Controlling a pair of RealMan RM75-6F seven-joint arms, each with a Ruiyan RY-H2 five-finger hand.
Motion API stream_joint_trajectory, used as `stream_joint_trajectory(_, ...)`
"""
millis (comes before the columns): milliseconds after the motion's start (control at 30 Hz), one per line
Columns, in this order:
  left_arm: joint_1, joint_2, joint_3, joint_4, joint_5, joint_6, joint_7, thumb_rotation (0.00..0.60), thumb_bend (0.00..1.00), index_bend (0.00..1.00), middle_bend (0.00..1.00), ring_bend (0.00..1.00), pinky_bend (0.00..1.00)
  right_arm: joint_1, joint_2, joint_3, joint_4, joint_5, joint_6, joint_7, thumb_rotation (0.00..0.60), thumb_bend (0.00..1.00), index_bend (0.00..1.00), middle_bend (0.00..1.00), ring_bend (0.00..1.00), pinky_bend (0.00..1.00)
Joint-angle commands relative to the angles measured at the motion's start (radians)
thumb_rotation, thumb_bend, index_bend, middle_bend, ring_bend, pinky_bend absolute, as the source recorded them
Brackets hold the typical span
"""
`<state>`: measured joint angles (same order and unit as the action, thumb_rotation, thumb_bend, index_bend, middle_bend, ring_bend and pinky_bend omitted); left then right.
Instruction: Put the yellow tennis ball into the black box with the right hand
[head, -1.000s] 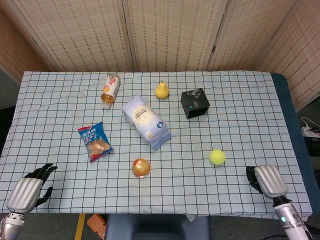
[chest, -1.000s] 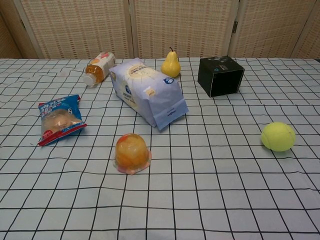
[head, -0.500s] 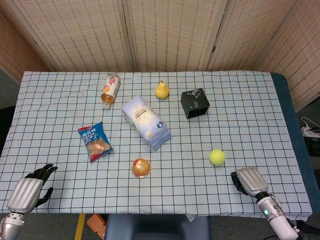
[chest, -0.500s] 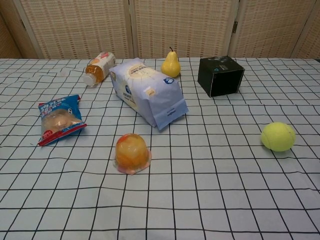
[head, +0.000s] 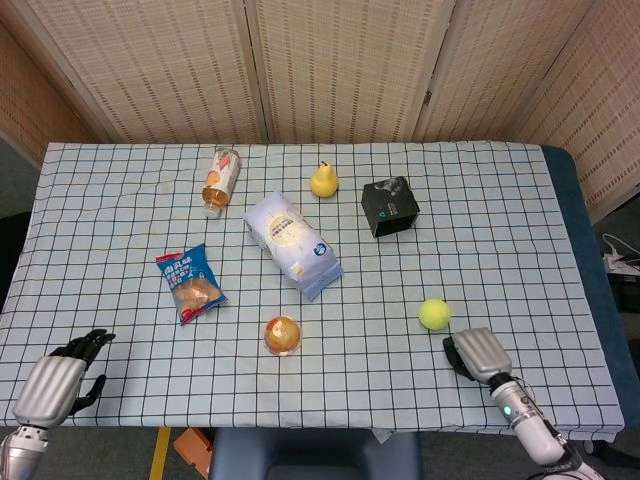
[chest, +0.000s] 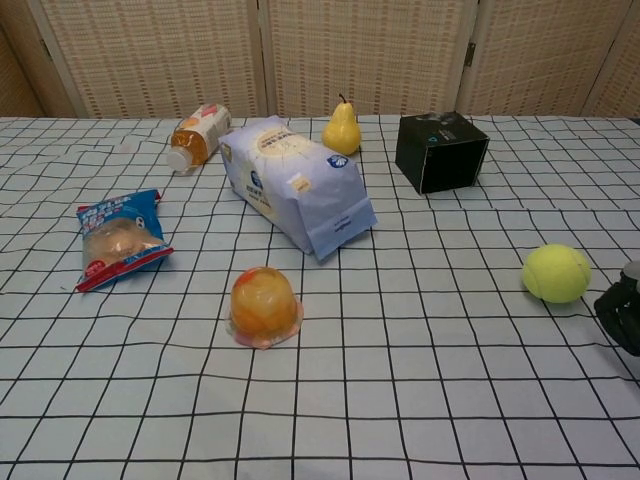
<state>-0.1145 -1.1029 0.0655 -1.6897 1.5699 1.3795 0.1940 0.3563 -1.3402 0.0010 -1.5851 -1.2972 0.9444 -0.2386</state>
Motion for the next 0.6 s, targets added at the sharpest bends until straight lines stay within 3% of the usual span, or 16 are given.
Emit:
stream_joint_trajectory(33, 0.002, -0.003, 0.001, -0.001, 0.003, 0.005, 0.018, 0.6, 0.42, 0.2, 0.17, 0.23, 0.43, 0.016, -0.046, 0.015, 0.05, 0.005, -0.006, 0.025, 0.6, 0.88, 1.0, 0.92, 0.77, 1.0)
stream_joint_trajectory(233, 0.003, -0.009, 0.014, -0.002, 0.046, 0.017, 0.04, 0.6, 0.42, 0.2, 0.18, 0.23, 0.42, 0.04, -0.12, 0.031, 0.128, 0.023, -0.023, 0.038, 0.6, 0.88, 1.0, 0.92, 0.77, 1.0)
stream_joint_trajectory(600, 0.004, 0.0, 0.006, 0.001, 0.033, 0.021, 0.006, 0.6, 0.42, 0.2, 0.18, 0.23, 0.42, 0.066, -0.212, 0.066, 0.236, 0.051, -0.02, 0.06, 0.6, 0.88, 1.0, 0.92, 0.77, 1.0)
